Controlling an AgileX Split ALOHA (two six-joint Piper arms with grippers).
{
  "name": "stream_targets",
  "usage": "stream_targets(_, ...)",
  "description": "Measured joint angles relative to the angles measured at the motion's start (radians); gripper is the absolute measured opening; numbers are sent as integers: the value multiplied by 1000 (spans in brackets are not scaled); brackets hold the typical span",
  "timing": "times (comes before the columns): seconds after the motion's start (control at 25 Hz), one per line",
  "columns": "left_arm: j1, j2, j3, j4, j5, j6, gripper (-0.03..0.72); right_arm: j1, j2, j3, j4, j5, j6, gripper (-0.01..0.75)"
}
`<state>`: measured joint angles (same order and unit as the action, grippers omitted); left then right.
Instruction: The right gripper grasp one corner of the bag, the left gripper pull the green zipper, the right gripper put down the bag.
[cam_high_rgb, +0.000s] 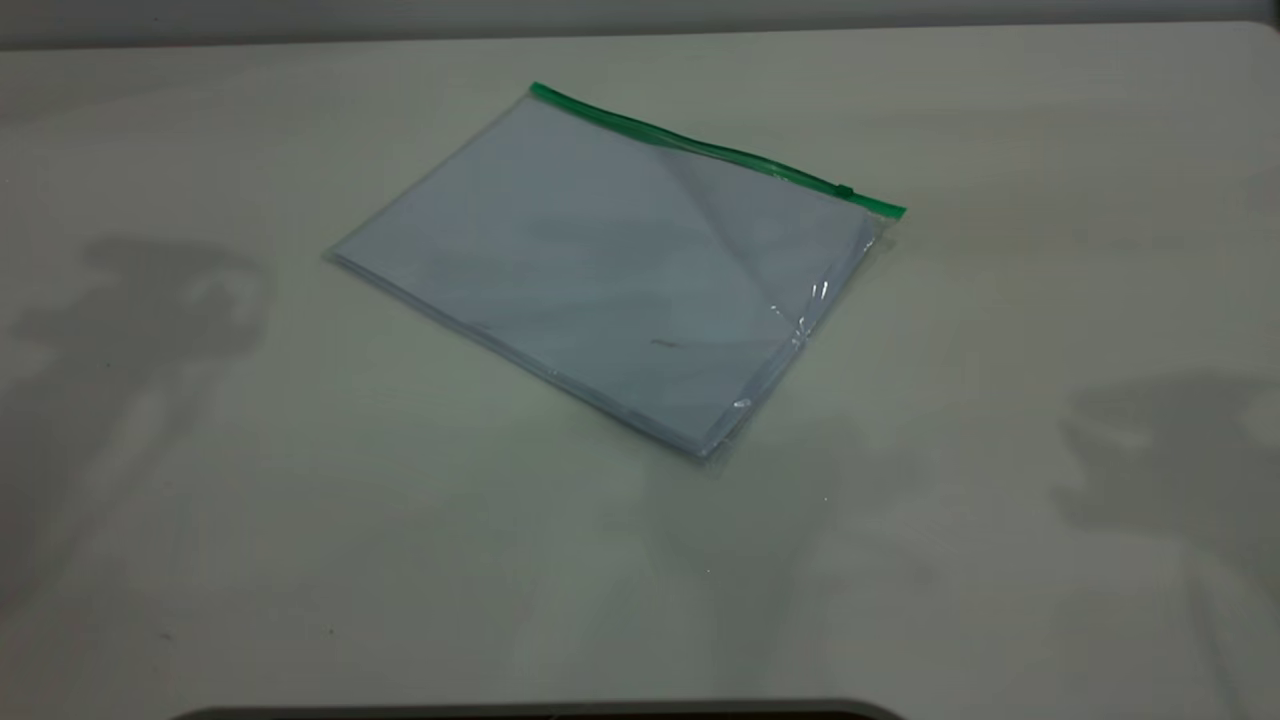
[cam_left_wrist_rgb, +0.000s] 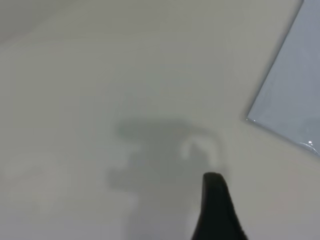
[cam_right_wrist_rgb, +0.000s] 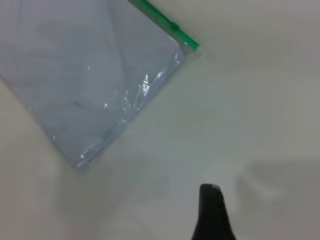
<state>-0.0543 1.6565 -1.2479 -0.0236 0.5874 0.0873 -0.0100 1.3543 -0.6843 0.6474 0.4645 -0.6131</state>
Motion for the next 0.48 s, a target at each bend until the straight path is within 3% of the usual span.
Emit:
stream_targets(0.28,0,161,-94,-11,3,4,575,0,306,-102,273,-26,-308,579)
stream_targets(0.48,-20,244,-104,-13,15,4,575,0,516,-210,432,33,-515,579)
